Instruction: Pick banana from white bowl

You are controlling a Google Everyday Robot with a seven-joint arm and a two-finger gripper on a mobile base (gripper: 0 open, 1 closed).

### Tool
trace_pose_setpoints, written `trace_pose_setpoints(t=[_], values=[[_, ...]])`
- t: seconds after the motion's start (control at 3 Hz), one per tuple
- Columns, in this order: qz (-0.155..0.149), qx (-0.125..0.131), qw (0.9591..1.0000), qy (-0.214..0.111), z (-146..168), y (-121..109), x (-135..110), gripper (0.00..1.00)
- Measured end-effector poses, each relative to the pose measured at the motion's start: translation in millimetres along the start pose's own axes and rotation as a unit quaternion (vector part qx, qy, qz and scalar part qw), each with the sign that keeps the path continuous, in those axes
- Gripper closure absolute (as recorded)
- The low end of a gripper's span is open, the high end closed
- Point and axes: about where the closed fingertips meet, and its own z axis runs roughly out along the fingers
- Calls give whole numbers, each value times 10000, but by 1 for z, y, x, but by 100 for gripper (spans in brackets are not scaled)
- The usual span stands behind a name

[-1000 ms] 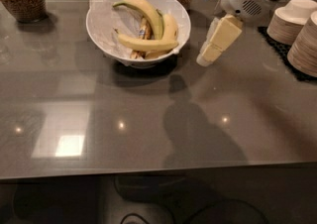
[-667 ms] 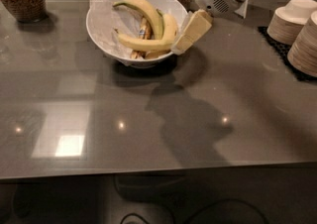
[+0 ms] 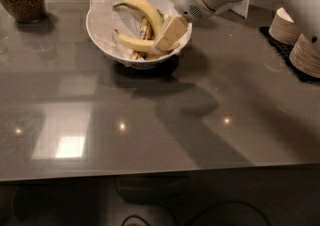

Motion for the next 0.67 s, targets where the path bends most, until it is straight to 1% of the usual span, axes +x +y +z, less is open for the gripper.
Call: trace_pose_setpoints(t=[0.33, 0.67], values=[[-74, -19, 9999, -91, 15, -3, -3, 19], [-103, -124, 9998, -132, 27, 0, -5, 42]])
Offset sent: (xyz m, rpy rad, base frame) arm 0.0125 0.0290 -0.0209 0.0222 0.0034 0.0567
